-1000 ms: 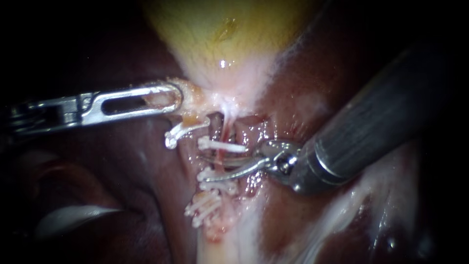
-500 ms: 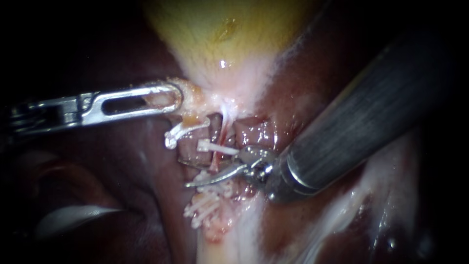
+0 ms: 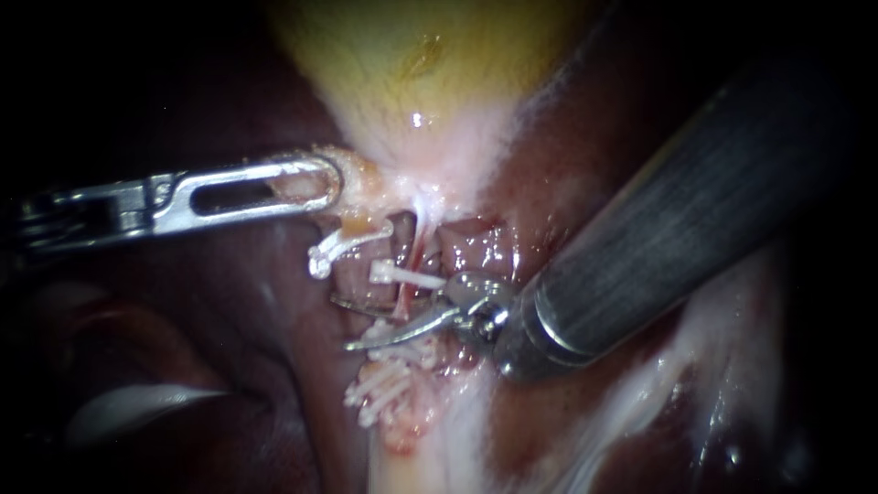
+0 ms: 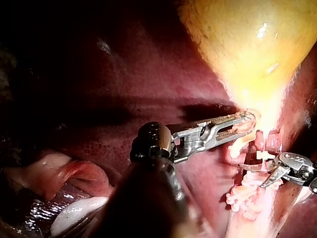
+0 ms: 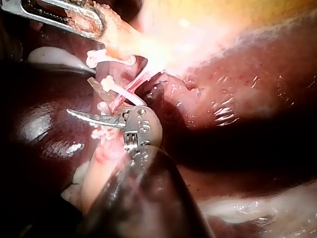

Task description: Go to the cutting position right tube

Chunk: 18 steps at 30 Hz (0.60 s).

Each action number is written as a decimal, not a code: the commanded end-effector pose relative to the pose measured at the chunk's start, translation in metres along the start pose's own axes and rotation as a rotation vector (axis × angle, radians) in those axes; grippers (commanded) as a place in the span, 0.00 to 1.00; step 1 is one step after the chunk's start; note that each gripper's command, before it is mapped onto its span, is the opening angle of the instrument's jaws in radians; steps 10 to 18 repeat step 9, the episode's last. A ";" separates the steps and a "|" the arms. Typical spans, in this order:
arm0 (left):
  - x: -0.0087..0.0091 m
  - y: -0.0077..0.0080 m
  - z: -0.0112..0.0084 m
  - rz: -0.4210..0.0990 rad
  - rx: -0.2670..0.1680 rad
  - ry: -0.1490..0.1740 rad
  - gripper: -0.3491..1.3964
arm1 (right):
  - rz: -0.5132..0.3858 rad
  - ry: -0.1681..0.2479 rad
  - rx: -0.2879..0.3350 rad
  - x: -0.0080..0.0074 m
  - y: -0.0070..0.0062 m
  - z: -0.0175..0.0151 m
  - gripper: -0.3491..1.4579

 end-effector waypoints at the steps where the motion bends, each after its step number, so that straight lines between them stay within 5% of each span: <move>1: 0.0000 0.0000 0.0000 0.000 0.000 0.000 0.00 | 0.000 0.000 -0.001 0.0000 0.0000 0.0000 0.98; 18: 0.0000 0.0000 0.0000 0.000 0.000 0.000 0.00 | -0.006 0.000 -0.001 0.0001 0.0000 -0.0001 0.98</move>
